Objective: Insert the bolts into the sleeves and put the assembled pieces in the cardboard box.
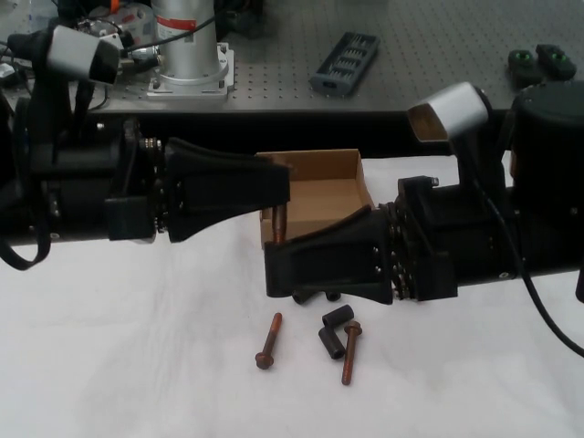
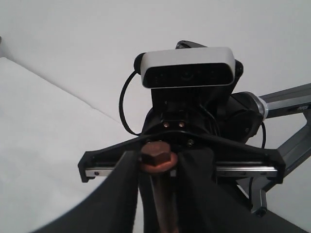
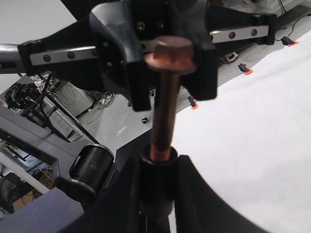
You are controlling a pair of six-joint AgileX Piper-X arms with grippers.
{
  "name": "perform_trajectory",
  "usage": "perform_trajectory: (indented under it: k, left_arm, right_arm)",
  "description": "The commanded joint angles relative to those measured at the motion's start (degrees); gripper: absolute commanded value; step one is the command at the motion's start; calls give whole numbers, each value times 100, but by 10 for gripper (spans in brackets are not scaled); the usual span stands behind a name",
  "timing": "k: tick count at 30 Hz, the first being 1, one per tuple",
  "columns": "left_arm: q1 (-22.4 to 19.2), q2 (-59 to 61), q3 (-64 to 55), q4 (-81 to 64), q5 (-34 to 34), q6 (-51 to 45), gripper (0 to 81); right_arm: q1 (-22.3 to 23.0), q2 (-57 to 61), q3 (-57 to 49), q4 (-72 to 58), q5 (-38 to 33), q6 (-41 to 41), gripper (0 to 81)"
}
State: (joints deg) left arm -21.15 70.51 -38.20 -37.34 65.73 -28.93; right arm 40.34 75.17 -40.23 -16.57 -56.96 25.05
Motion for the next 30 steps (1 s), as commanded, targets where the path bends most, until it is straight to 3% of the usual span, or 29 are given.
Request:
perform_trajectory:
  k: [1, 21, 24, 28, 30]
  left_arm:
    - [-121, -26, -36, 48, 456, 25, 6]
    - [-153, -26, -36, 169, 357, 109, 4]
    - [-153, -26, -36, 169, 357, 109, 125]
    - [-153, -26, -36, 169, 77, -221, 476]
    - [-153, -26, -36, 152, -47, -516, 551]
  right_arm:
    - [-112, -69, -69, -93, 201, -27, 19]
    - [-294, -54, -454, 49, 201, -67, 19]
    - [-294, -54, -454, 93, 111, -67, 19]
    - [-294, -54, -454, 169, 85, -67, 19]
    - [-294, -54, -454, 207, 85, -128, 19]
